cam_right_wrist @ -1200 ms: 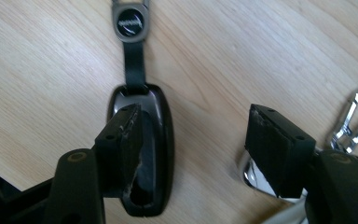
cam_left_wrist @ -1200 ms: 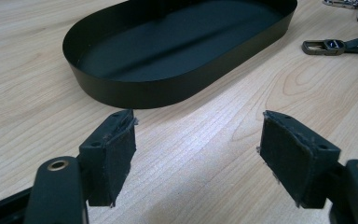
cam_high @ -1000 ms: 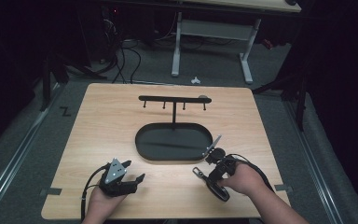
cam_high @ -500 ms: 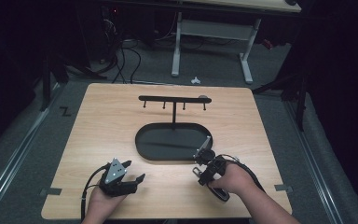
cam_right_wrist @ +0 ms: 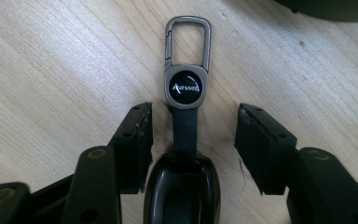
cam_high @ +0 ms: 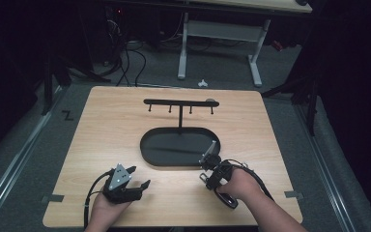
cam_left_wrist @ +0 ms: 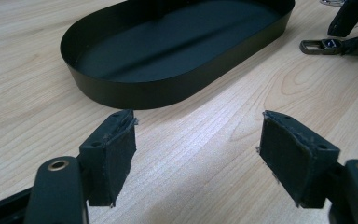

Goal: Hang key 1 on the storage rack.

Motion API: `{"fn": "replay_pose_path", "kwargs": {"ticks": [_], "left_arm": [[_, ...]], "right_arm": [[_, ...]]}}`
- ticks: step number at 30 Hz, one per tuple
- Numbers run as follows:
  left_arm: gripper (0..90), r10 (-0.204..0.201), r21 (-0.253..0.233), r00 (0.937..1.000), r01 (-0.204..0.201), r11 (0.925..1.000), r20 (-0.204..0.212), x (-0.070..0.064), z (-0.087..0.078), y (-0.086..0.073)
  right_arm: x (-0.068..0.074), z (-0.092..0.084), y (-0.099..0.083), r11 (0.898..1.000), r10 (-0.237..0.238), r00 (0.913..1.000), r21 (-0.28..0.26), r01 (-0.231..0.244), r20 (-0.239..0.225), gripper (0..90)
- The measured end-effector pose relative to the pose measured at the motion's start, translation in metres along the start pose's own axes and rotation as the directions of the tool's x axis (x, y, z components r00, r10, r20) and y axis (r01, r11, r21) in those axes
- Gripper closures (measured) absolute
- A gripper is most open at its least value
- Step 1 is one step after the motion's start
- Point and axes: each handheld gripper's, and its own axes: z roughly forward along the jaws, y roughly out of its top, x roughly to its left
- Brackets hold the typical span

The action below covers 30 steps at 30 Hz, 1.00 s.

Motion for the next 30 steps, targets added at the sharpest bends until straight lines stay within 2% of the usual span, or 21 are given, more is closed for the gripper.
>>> {"fn": "replay_pose_path", "kwargs": {"ticks": [4, 5, 16, 17, 20, 22, 23, 24, 28, 30], "left_arm": [[27.3, 0.0, -0.002, 1.0, 0.0, 1.0, 0.001, -0.0003, 0.0003, 0.0], [27.3, 0.0, -0.001, 1.0, 0.0, 1.0, 0.001, -0.0005, 0.0006, -0.0001], [27.3, 0.001, 0.002, 1.0, -0.001, 1.0, 0.001, 0.0, 0.0013, -0.0004], [27.3, 0.001, 0.003, 1.0, -0.001, 1.0, 0.002, -0.0001, 0.0013, -0.0004], [27.3, 0.001, 0.001, 1.0, -0.001, 1.0, 0.003, -0.0002, 0.0012, -0.0003], [27.4, 0.002, 0.001, 1.0, -0.002, 1.0, 0.004, -0.0003, 0.001, -0.0003], [27.4, 0.002, 0.001, 1.0, -0.002, 1.0, 0.004, -0.0004, 0.001, -0.0003], [27.4, 0.002, 0.001, 1.0, -0.002, 1.0, 0.005, -0.0004, 0.001, -0.0003], [27.4, 0.002, 0.0, 1.0, -0.002, 1.0, 0.006, -0.0005, 0.0009, -0.0003], [27.4, 0.003, -0.001, 1.0, -0.003, 1.0, 0.007, -0.0005, 0.0008, -0.0003]], "right_arm": [[-0.0008, -0.0004, -0.0003, 1.0, 0.012, 0.9999, 0.007, -0.012, -0.005, 48.8], [-0.0018, 0.0004, -0.0003, 1.0, -0.008, 1.0, 0.009, 0.008, -0.006, 50.5], [-0.0001, 0.0002, -0.0016, 1.0, -0.019, 0.9998, 0.008, 0.019, -0.002, 62.6], [0.0023, 0.0004, -0.002, 1.0, -0.003, 1.0, 0.021, 0.003, 0.008, 66.2], [0.004, 0.0001, -0.0014, 1.0, 0.002, 0.9998, 0.027, -0.002, 0.018, 70.4], [0.0027, 0.0007, -0.0009, 0.999, -0.037, 0.9991, 0.02, 0.037, 0.02, 75.4], [0.0048, 0.0003, -0.0006, 0.999, -0.023, 0.9996, 0.028, 0.023, 0.018, 76.7], [0.0052, 0.0006, -0.0006, 0.999, -0.033, 0.9992, 0.027, 0.033, 0.021, 78.6], [0.0075, 0.0005, 0.0001, 0.999, -0.037, 0.9989, 0.039, 0.036, 0.029, 79.9], [0.0081, 0.0004, 0.0009, 0.999, -0.024, 0.9993, 0.05, 0.023, 0.027, 80.1]]}}
